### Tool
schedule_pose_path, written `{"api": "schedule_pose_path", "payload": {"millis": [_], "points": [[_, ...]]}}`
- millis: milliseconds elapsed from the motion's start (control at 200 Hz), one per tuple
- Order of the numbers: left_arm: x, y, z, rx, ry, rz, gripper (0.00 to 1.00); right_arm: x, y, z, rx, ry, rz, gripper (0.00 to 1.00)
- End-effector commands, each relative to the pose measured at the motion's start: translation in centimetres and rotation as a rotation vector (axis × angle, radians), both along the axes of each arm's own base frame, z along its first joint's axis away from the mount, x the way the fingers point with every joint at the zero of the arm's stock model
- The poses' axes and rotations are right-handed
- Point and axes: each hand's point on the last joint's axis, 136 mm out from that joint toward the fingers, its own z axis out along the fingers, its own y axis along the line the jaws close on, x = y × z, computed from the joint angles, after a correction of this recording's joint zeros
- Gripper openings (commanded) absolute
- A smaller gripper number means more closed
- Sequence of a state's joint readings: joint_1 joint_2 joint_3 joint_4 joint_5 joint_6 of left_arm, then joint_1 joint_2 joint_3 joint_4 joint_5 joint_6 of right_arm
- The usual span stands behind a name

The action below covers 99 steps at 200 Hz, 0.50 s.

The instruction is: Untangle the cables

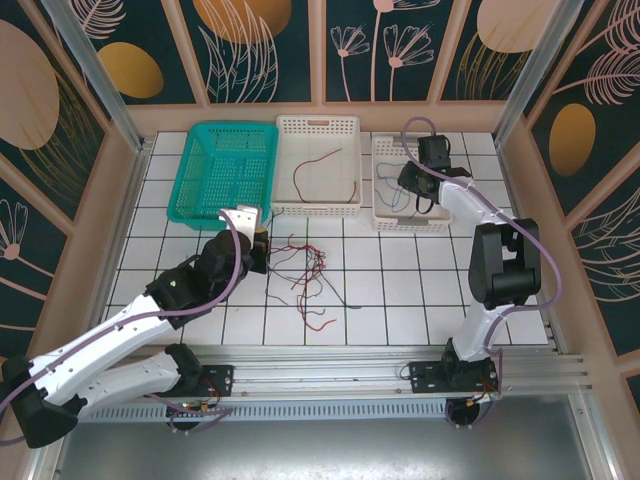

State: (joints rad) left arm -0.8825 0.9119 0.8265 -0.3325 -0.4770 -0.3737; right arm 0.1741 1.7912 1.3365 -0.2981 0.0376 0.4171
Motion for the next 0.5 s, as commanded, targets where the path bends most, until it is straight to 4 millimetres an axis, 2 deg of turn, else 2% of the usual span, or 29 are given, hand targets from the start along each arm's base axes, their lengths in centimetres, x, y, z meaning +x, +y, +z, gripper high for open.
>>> {"api": "schedule_pose_path", "payload": {"millis": [0, 170, 395, 490], "points": [[0.2, -0.6, 0.3, -0.021, -0.014, -0.015, 0.00, 0.3, -0.2, 3.5, -0.017, -0.060, -0.001, 0.40], [0.2, -0.7, 0.1, -0.021, -0.007, -0.020, 0.00, 0.1, -0.7, 3.7, -0.011, -0.057, -0.011, 0.41], [0.3, -0.8, -0.2, -0.008, 0.003, -0.024, 0.00, -0.2, -1.7, 4.6, 0.025, -0.060, -0.049, 0.52], [0.4, -1.0, -0.4, -0.002, 0.009, -0.026, 0.00, -0.4, -2.1, 4.8, 0.048, -0.063, -0.062, 0.54]]}}
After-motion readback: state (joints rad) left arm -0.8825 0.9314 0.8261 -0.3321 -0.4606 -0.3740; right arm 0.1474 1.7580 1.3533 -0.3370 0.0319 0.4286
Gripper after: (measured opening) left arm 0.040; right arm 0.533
